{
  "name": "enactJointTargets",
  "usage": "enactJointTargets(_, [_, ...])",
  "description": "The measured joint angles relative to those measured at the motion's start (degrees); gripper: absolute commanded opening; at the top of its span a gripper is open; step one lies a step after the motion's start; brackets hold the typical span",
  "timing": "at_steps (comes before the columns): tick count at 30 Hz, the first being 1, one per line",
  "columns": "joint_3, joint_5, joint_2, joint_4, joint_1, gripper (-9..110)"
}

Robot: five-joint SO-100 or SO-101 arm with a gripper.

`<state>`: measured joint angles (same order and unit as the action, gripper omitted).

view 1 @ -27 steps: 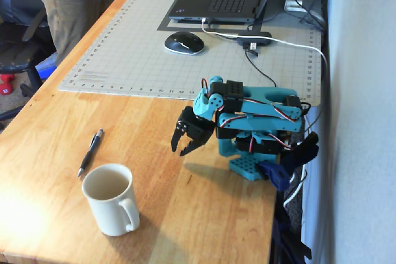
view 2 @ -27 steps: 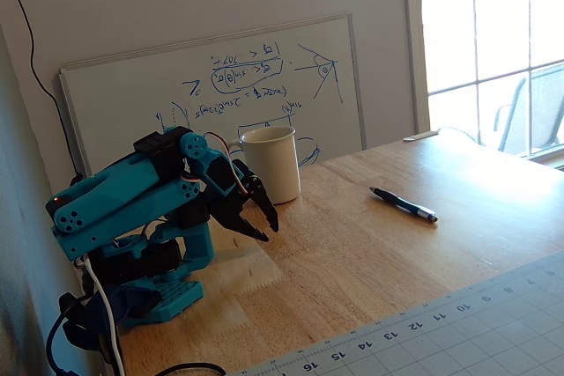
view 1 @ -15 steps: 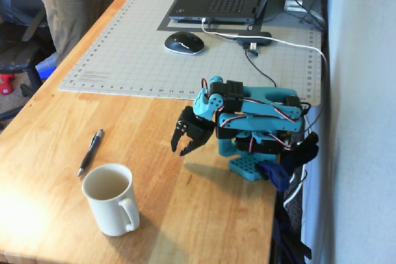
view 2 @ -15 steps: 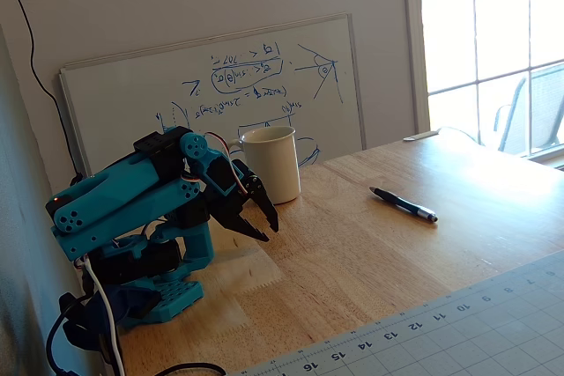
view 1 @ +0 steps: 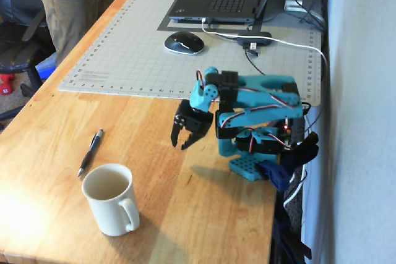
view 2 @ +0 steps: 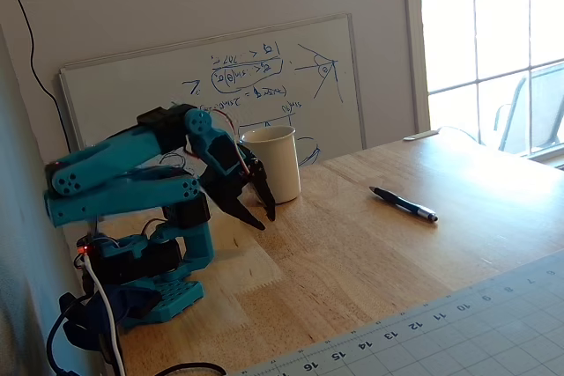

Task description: Grasp a pen and put it in a mug.

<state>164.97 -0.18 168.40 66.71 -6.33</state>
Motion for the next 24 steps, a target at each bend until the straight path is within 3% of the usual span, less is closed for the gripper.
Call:
enactJointTargets(13, [-41.7,-0.6,-53.4,0.8,0.0,27])
enactJointTargets(24, [-71.0,-0.6,-89.7,0.8,0.0,30])
